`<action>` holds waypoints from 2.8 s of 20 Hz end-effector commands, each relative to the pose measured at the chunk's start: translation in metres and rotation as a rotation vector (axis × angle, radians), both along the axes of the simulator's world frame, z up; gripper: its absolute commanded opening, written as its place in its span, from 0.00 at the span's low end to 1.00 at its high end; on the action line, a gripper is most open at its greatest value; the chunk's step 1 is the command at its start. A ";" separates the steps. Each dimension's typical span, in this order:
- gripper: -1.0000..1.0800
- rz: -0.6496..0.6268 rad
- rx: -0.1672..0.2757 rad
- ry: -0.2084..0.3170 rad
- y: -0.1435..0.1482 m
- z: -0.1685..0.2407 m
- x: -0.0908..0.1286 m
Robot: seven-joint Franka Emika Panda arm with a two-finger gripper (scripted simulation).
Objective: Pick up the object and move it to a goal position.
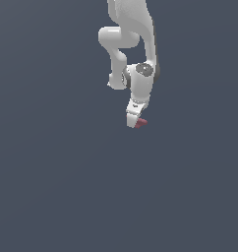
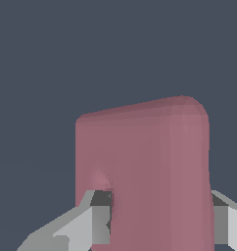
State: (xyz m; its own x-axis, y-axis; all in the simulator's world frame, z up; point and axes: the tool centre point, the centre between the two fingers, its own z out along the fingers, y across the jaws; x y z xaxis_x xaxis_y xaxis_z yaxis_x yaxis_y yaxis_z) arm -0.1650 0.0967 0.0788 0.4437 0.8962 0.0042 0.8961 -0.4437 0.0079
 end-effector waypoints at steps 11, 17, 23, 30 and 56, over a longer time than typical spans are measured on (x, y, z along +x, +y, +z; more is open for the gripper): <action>0.00 0.002 0.003 0.003 -0.007 0.051 0.019; 0.00 0.003 0.006 0.004 -0.013 0.100 0.037; 0.00 0.004 0.006 0.005 -0.021 0.154 0.057; 0.00 0.004 0.005 0.006 -0.031 0.218 0.082; 0.00 0.002 0.000 0.009 -0.054 0.371 0.151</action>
State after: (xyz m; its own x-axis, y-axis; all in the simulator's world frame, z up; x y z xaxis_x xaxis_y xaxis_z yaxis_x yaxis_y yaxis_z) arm -0.0163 0.0431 0.4458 0.4420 0.8970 0.0005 0.8970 -0.4420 0.0002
